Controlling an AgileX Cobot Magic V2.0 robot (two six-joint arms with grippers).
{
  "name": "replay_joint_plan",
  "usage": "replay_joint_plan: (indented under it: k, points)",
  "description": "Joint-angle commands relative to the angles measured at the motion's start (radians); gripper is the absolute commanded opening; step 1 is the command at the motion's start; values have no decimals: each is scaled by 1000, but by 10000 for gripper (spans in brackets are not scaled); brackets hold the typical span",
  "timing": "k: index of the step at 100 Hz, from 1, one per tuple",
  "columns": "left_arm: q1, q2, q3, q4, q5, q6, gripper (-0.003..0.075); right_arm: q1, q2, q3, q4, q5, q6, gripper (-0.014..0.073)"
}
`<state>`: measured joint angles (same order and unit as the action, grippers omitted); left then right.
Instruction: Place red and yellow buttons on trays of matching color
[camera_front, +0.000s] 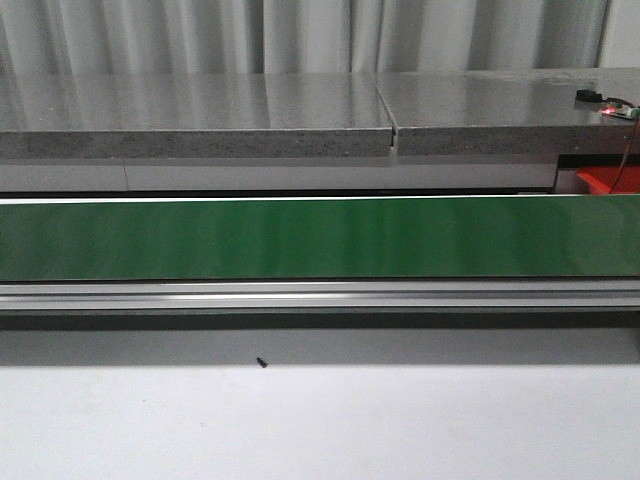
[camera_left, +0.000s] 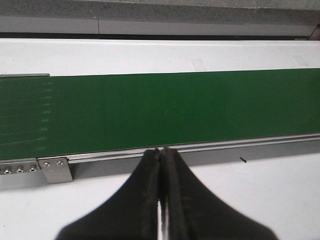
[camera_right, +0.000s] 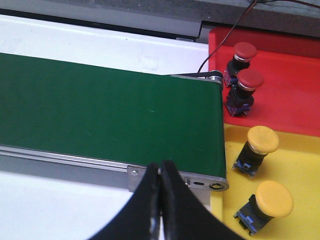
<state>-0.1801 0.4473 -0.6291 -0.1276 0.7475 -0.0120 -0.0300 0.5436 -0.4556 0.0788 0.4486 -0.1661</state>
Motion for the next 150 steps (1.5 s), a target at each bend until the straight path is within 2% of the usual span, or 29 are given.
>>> replay_joint_plan:
  k: [1, 51, 65, 91, 112, 119, 124, 141, 150]
  points:
    - [-8, 5, -28, -17, -68, -5, -19, -2, 0, -25, 7, -64, -9, -67]
    - [11, 19, -26, -15, -100, -5, -19, -2, 0, -25, 7, -58, -9, -67]
    - [109, 57, -26, -14, -127, -5, -19, -2, 0, -25, 7, -57, -9, -67]
    - [365, 156, -41, -14, -129, -4, -18, -2, 0, -25, 7, -57, -9, -67]
    - [436, 244, -72, -14, -137, 3, -10, -2, 0, -25, 7, -57, -9, -67]
    - [436, 280, -91, -10, -135, 3, 45, -2, 0, -25, 7, -57, -9, -67]
    - [436, 311, -106, 6, -133, 3, 120, -2, 0, -25, 7, -57, -9, -67]
    - [436, 429, -173, 20, -140, 3, 456, -2, 0, -25, 7, -57, -9, -67]
    - [436, 504, -214, 20, -144, -5, 537, -2, 0, -25, 7, -57, -9, -67]
